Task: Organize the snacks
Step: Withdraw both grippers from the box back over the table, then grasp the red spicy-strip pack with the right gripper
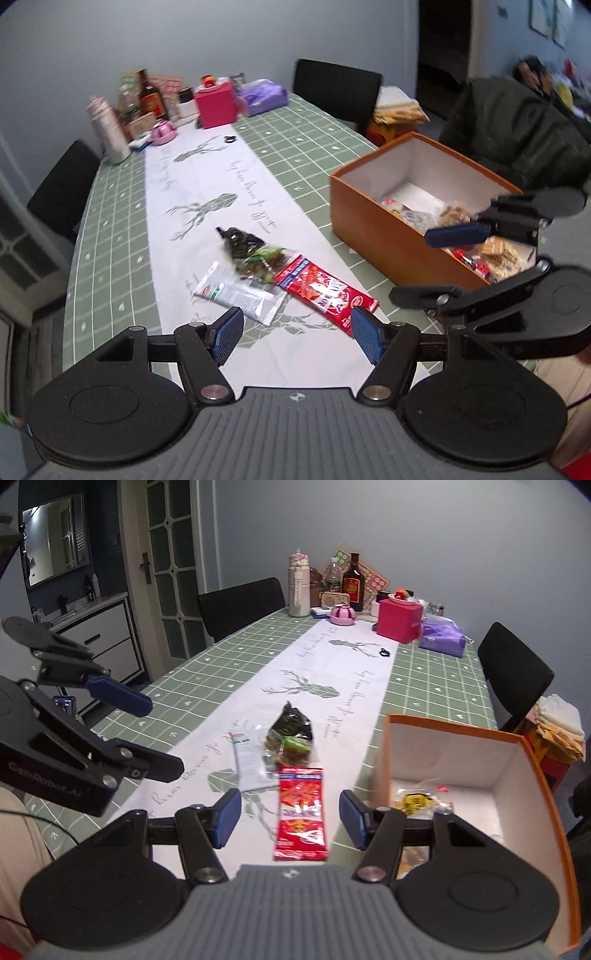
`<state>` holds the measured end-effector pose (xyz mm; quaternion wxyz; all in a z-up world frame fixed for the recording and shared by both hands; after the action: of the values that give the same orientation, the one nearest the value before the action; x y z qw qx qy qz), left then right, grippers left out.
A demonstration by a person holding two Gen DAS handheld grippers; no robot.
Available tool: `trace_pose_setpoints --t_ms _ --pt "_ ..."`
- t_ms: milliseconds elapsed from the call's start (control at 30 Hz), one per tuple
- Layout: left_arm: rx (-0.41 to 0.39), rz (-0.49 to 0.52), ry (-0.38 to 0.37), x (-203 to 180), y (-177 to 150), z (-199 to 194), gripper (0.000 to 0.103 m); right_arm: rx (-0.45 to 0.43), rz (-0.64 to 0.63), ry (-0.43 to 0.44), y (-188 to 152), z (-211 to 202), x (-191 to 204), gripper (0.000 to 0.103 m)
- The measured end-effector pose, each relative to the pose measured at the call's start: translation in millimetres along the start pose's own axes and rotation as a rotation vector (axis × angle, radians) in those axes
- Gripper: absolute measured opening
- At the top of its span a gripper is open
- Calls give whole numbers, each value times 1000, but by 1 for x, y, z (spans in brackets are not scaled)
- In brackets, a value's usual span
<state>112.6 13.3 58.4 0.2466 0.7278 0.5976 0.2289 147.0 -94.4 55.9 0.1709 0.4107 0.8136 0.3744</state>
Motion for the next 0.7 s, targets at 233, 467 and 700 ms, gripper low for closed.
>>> trace_pose_setpoints --t_ms 233,467,700 --pt "-95 -202 -1 26 -42 3 78 -20 -7 -82 -22 32 32 65" --pt "-99 -344 12 45 -70 39 76 -30 -33 -149 -44 65 56 65" --pt "-72 -405 -37 56 -82 79 76 28 -25 -179 -51 100 52 65"
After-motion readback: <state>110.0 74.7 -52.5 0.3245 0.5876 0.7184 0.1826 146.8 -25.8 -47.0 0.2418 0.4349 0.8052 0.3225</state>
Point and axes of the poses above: each gripper's, at about its wrist camera, not at the fingertips, and z roughly the way its jaws point, x to its left, y to its top, the point moved 2 cm from there along z, roughly the way its jaws point, and after that the axes turned 5 degrees about -y, right-handed, at the moved point
